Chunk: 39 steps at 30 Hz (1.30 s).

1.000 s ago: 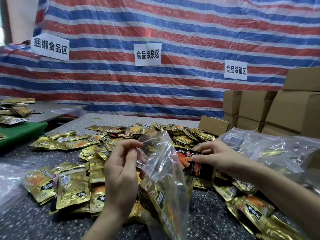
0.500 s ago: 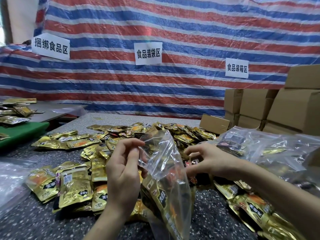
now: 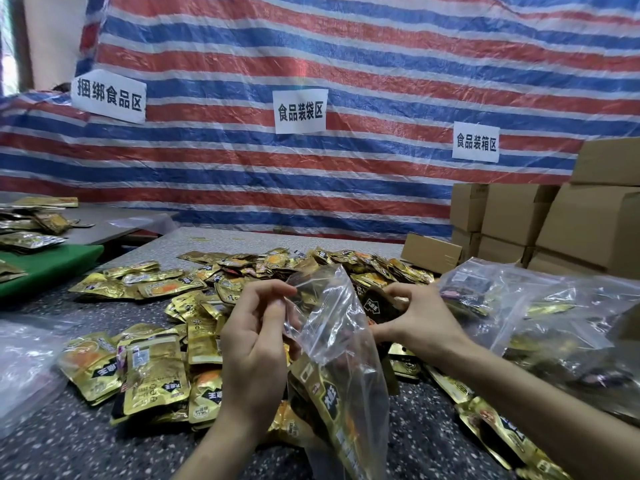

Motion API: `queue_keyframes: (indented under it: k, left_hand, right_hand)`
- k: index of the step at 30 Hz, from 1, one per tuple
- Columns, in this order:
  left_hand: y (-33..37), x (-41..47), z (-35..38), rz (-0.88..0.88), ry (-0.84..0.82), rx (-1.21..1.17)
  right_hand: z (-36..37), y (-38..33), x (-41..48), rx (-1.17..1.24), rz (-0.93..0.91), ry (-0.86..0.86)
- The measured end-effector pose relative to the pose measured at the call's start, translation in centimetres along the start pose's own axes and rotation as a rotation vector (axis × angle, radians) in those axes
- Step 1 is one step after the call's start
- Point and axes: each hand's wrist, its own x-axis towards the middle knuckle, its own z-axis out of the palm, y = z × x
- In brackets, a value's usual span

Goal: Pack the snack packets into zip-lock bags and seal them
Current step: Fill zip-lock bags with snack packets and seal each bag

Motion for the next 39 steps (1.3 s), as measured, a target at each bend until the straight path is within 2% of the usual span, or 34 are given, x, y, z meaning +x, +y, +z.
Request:
queue_keyframes:
  k: [4, 7, 10, 14, 17, 21, 26, 33, 39]
  left_hand:
    - [-0.1, 0.0, -0.1, -0.006, -0.007, 0.013]
    - [-0.2, 0.0, -0.1, -0.008, -0.012, 0.013]
    - [-0.3, 0.0, -0.1, -0.009, -0.016, 0.019]
    - [-0.2, 0.0, -0.1, -0.018, -0.021, 0.025]
    - [-0.3, 0.0, -0.2, -0.027, -0.019, 0.028]
    - [-0.2, -0.1, -0.1, -0.030, -0.021, 0.031]
    - [-0.1, -0.1, -0.1, -0.029, -0.021, 0.022]
    - [-0.3, -0.2, 0.0, -0.054, -0.034, 0.007]
    - [-0.2, -0.2, 0.1, -0.079, -0.040, 0.013]
  right_hand:
    - [2.2, 2.1, -0.8, 0.291, 0.125, -0.006]
    - [3.1, 3.0, -1.2, 0.434, 0.280, -0.136]
    - [3.2, 3.1, -1.5, 0.473, 0.348, -0.245]
    - [2.4, 3.3, -1.2, 0.536, 0.362, -0.153]
    - [2.2, 3.7, -1.0, 0.756, 0.453, -0.049]
    - [1.9, 3.5, -1.1, 0.991, 0.519, -0.082]
    - [2.5, 3.6, -1.3, 0.859, 0.490, -0.064]
    - [0.7, 2.9, -0.7, 0.892, 0.562, -0.069]
    - [-2.0, 0.9, 0.2, 0.860, 0.522, -0.030]
